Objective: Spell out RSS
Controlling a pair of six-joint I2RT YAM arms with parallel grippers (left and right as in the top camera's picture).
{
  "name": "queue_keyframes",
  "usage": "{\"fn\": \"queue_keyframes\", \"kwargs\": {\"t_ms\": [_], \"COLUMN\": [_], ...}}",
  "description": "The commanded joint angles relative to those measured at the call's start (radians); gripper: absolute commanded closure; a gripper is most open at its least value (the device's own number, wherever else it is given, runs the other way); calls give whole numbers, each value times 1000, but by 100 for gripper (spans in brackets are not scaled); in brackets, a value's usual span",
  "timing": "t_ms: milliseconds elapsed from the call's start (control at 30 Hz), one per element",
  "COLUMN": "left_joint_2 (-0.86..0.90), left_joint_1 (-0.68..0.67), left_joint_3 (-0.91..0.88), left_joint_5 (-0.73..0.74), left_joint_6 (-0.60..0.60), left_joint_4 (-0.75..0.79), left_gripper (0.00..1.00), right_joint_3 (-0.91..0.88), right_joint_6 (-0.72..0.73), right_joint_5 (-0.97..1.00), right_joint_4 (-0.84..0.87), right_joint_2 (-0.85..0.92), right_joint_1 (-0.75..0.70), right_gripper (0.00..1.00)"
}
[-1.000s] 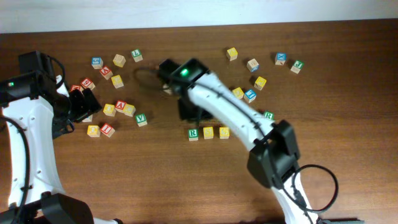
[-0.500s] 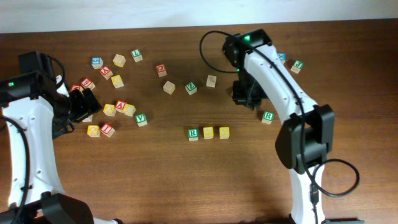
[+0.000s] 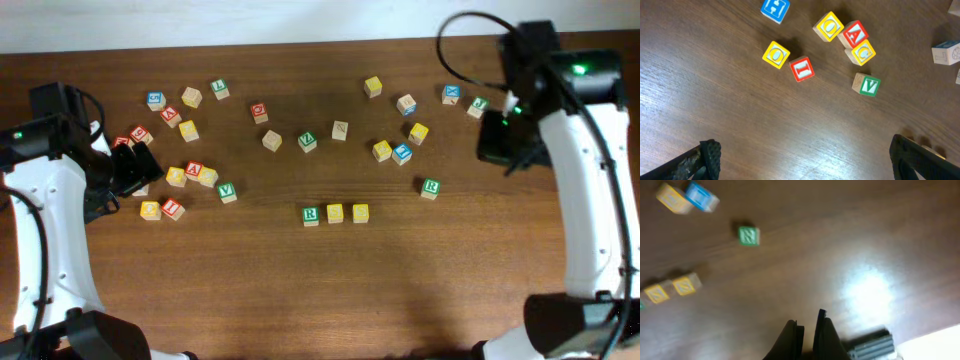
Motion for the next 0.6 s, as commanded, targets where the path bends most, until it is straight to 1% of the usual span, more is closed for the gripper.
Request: {"fn": "queue_keyframes", "kwargs": {"t_ms": [0, 200, 300, 400, 567], "left_joint_2": [0, 0, 0, 0, 0], "left_joint_1": [2, 2, 2, 2, 2], "left_joint_3": [2, 2, 2, 2, 2], "left_joint_5": [8, 8, 6, -22, 16], "left_joint_6": [8, 8, 8, 8, 8], "left_joint_4": [2, 2, 3, 61, 60], "left_gripper": [1, 1, 1, 1, 1], "right_joint_3": [-105, -294, -363, -433, -511], "right_joint_6": [-29, -31, -75, -75, -74], "right_joint_5": [-60, -258, -345, -354, -353], "right_joint_4": [18, 156, 206, 251, 330], "right_joint_2": [-8, -8, -8, -8, -7], "right_joint_1": [-28, -26, -19, 9, 57], "right_gripper": [96, 96, 96, 96, 95]}}
